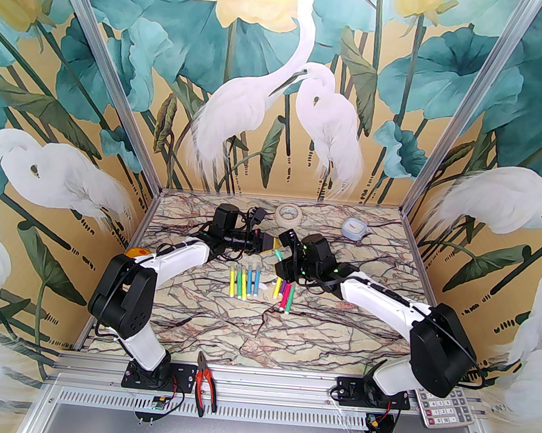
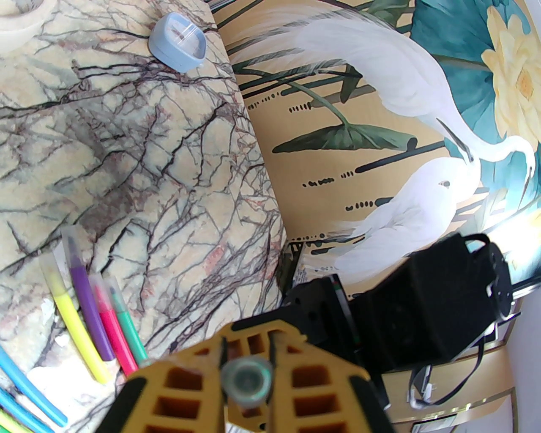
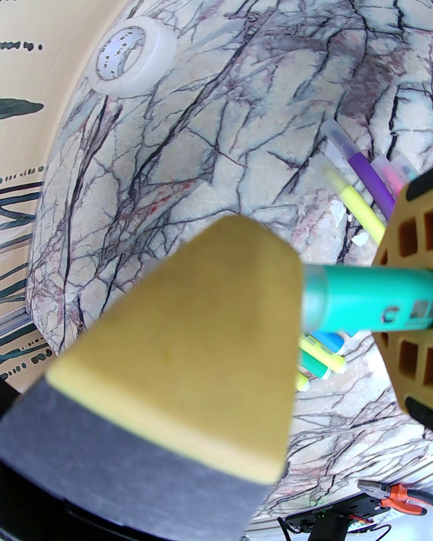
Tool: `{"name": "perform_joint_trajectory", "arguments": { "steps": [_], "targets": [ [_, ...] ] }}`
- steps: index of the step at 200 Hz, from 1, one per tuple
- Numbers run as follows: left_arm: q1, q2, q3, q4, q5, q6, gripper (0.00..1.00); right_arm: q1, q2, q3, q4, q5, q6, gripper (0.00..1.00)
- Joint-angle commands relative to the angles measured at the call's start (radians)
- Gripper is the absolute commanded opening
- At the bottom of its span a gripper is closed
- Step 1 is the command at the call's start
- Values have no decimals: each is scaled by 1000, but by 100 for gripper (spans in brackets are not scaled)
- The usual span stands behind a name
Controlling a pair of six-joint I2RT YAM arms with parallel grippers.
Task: Open the pen caps
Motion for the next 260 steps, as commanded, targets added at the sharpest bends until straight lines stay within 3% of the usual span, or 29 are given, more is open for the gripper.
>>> {"name": "perform_joint_trajectory", "arguments": {
  "steps": [1, 53, 101, 134, 156, 228, 260],
  "targets": [
    [122, 46, 41, 18, -192, -9, 0, 1, -56, -49, -123, 1, -42, 0],
    [159, 35, 80, -85, -230, 35, 0, -22, -71, -75, -113, 22, -43, 0],
    [161, 26, 210, -530, -606, 309, 0, -165, -16, -14, -198, 207, 10, 0],
    [169, 34, 222, -672, -821, 409, 0, -248, 59, 63, -265, 339, 24, 0],
    [189, 40, 209, -709, -906, 436, 0, -303, 124, 118, -295, 385, 33, 0],
    [268, 129, 192, -730, -959, 487, 0, -423, 314, 277, -372, 441, 44, 0],
    [300, 196, 212, -725, -939, 497, 0, -440, 358, 293, -373, 456, 38, 9]
  ]
}}
